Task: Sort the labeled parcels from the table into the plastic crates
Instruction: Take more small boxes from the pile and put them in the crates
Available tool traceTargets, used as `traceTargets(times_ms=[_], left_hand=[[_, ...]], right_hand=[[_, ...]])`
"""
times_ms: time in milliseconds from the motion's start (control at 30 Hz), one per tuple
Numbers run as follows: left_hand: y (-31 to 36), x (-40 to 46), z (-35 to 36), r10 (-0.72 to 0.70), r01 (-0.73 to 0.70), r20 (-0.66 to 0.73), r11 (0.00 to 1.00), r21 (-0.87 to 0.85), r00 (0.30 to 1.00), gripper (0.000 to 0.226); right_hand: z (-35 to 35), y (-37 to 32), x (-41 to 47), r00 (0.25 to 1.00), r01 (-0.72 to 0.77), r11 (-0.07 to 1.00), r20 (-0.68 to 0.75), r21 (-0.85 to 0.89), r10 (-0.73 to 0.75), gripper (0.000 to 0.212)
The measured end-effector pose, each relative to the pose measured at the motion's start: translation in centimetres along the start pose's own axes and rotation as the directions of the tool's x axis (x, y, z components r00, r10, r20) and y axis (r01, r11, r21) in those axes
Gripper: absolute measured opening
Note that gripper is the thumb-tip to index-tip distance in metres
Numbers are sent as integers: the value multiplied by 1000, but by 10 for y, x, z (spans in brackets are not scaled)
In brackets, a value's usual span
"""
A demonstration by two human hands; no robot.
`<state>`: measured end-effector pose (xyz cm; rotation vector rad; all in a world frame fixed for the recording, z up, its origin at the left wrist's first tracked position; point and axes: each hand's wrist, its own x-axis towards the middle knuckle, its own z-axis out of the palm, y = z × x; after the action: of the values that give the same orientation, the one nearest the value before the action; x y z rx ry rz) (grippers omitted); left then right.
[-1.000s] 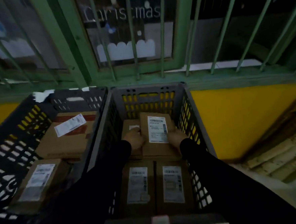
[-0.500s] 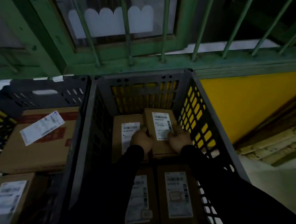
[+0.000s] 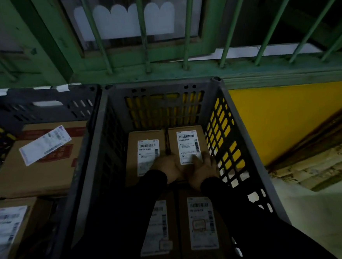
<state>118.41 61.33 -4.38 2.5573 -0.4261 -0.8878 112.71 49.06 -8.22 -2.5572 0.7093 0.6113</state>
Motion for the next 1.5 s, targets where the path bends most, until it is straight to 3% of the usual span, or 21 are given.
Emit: traceTargets(times_ms=[233,400,467,600,800,933,1067,1200,1300,1500], left_hand=[[-8,-24,-43,87,-97,-212,995,-37,973,23],[10,-63,-81,178,-228,-364,969,-99,914,22],[23,-79,-90,210,-290,-387,944,-160,898,33],[54,-114,-98,283,-453,-444,822,-344,851,36],[109,-183,-83,353,-594,-485,578,-559,800,30],[162,-244,-51,421,-630,-478,387,-674,770,22],[228,-305,12,502,-655,-473,286,-700,724,24],[309,-374,108,589,-636,-421,215,-741,690,21],[372,-425,185,677,-607,-350,181,-773,648,20],[490,-489,311,813,-570,-200,187,-800,547,23]], right_hand=[[-34,-18,-16,994,31,987,-113,160,-13,60],[-87,-38,-71,930,204,926,-357,317,-83,52],[-109,-36,-97,881,279,891,-466,357,-88,47],[-137,-14,-151,764,392,801,-645,452,-10,42],[-140,44,-238,699,514,554,-694,655,172,39],[-147,111,-307,633,593,485,-744,643,211,33],[-143,203,-387,537,649,437,-782,623,317,28],[-120,322,-482,434,655,443,-785,612,442,21],[-97,411,-554,382,648,388,-720,655,579,19],[-76,555,-678,237,681,311,-602,663,763,22]])
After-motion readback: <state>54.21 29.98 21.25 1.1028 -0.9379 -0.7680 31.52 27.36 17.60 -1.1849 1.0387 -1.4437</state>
